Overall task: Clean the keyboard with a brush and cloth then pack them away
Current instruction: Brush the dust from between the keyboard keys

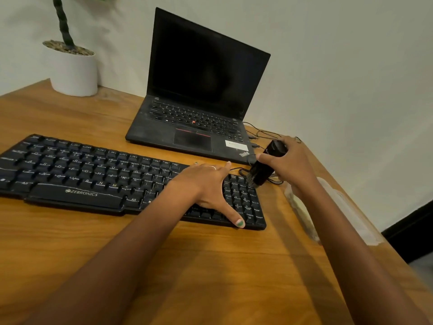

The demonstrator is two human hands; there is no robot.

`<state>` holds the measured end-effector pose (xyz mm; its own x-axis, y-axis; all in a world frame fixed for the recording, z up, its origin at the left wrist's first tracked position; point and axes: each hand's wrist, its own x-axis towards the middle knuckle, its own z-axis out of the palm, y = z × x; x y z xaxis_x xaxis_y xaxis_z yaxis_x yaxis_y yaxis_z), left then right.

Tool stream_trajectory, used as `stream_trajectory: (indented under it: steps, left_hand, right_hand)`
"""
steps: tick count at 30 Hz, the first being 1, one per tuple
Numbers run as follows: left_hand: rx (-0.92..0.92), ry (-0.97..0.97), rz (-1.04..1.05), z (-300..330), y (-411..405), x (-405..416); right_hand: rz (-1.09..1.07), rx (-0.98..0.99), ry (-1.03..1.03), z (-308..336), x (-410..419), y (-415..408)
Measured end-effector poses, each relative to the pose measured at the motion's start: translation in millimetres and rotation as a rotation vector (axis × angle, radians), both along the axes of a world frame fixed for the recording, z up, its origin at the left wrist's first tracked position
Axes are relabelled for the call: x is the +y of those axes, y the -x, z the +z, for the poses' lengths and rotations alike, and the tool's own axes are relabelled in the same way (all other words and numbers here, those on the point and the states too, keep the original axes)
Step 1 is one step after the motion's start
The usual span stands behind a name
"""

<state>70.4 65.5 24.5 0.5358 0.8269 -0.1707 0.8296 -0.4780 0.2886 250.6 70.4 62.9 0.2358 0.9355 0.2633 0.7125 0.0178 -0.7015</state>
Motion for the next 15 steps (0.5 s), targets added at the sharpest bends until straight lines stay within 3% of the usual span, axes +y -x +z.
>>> stream_trajectory:
  steps: [4, 9, 15]
  left_hand:
    - [0.008, 0.000, 0.002, 0.2, -0.5, 0.1]
    - [0.007, -0.012, 0.003, 0.6, -0.5, -0.7]
    - [0.002, -0.014, -0.002, 0.5, -0.1, 0.2]
  right_hand:
    - [0.015, 0.102, 0.074, -8.3, 0.2, 1.2]
    - [0.067, -0.016, 0.144, -2.1, 1.3, 0.3]
    - [-0.010, -0.006, 0.009, -11.7, 7.1, 4.2]
